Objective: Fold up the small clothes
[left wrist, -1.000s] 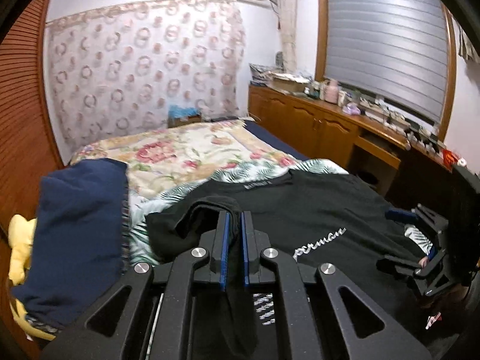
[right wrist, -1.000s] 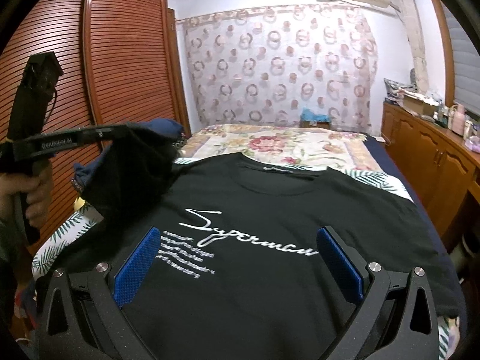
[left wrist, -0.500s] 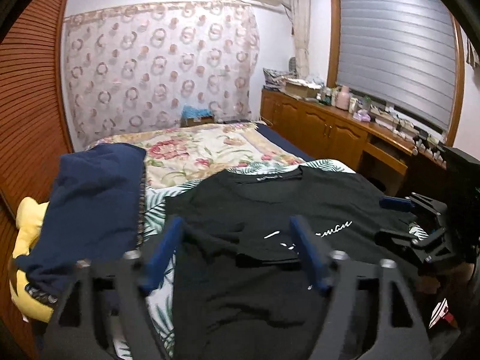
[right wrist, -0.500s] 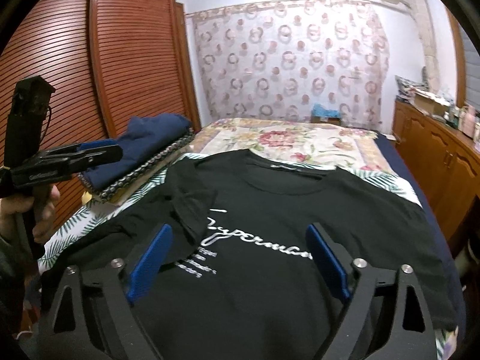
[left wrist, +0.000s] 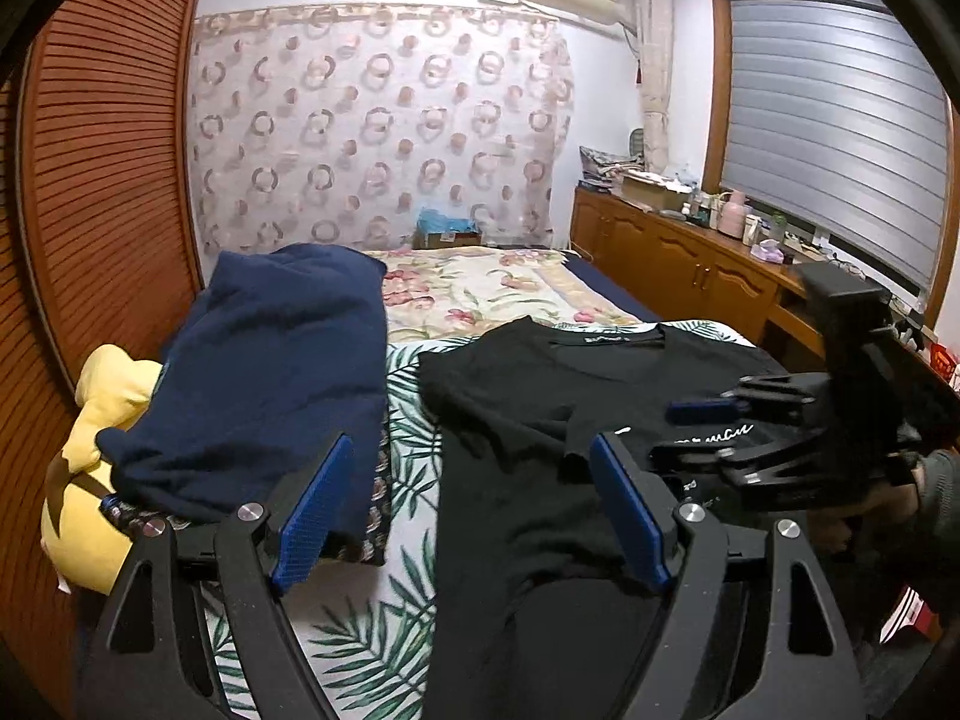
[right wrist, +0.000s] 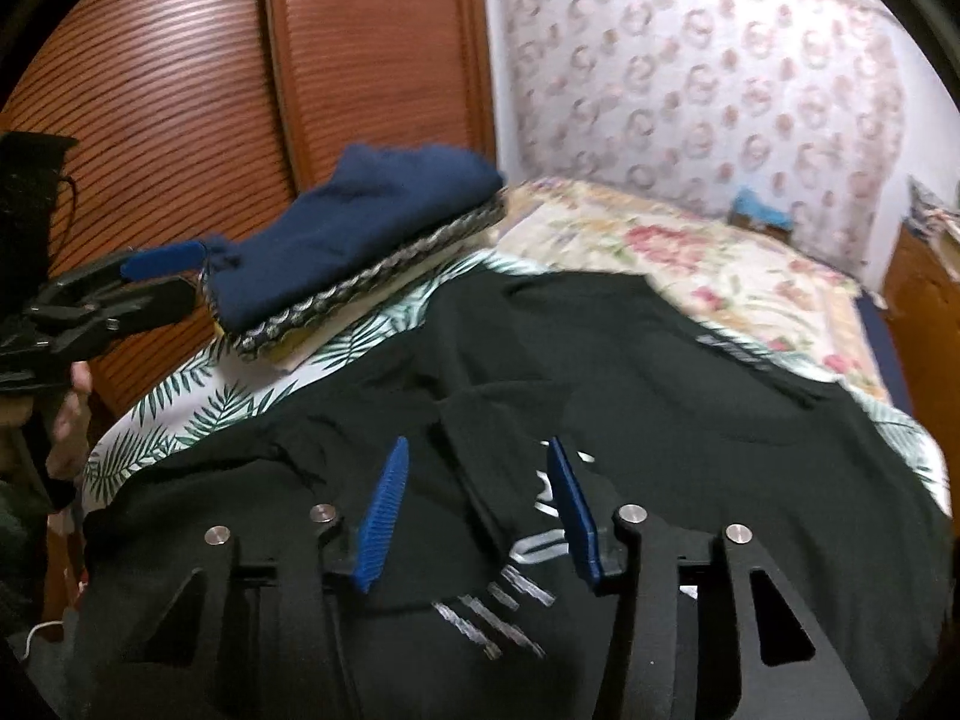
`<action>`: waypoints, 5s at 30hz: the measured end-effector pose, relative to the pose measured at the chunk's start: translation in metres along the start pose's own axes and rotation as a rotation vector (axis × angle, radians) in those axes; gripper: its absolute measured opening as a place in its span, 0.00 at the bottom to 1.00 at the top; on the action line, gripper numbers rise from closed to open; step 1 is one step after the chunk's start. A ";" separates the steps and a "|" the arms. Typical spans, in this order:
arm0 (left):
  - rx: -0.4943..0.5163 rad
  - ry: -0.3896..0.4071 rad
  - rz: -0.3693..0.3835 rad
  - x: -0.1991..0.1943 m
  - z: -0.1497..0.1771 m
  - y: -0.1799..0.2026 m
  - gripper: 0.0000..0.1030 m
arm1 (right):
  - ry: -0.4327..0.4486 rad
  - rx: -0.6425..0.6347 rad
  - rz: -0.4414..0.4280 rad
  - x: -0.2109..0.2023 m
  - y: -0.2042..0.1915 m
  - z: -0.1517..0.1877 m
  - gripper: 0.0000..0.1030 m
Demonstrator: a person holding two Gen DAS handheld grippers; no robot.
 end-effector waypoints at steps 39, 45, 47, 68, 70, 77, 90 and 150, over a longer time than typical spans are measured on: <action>0.058 -0.076 0.066 0.021 0.023 0.043 0.79 | 0.091 0.120 0.328 -0.077 0.072 0.023 0.51; 0.067 -0.079 0.098 0.022 0.021 0.063 0.79 | 0.129 0.144 0.373 -0.132 0.074 0.050 0.51; 0.068 -0.080 0.108 0.023 0.021 0.068 0.79 | 0.134 0.147 0.391 -0.142 0.075 0.059 0.51; 0.117 -0.293 0.105 0.078 0.060 0.089 0.79 | -0.091 0.324 0.490 -0.170 0.110 0.198 0.63; 0.119 -0.309 0.098 0.081 0.063 0.089 0.79 | -0.089 0.339 0.474 -0.170 0.109 0.200 0.63; 0.115 -0.363 0.087 0.089 0.070 0.088 0.79 | -0.102 0.369 0.434 -0.184 0.143 0.189 0.54; 0.151 -0.386 0.103 0.090 0.074 0.092 0.91 | -0.121 0.287 0.493 -0.193 0.146 0.180 0.15; 0.115 -0.178 0.162 0.041 0.034 0.121 0.92 | -0.157 0.290 0.487 -0.128 0.145 0.161 0.50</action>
Point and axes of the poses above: each gripper's, at about its wrist camera, not at the fingertips, and x roughly the way its jaws point, y to its right, z to its underside, the point moved 6 cm from there along x, roughly the way its jaws point, and after that the axes turned 5 degrees about y, right-handed, at the moved point
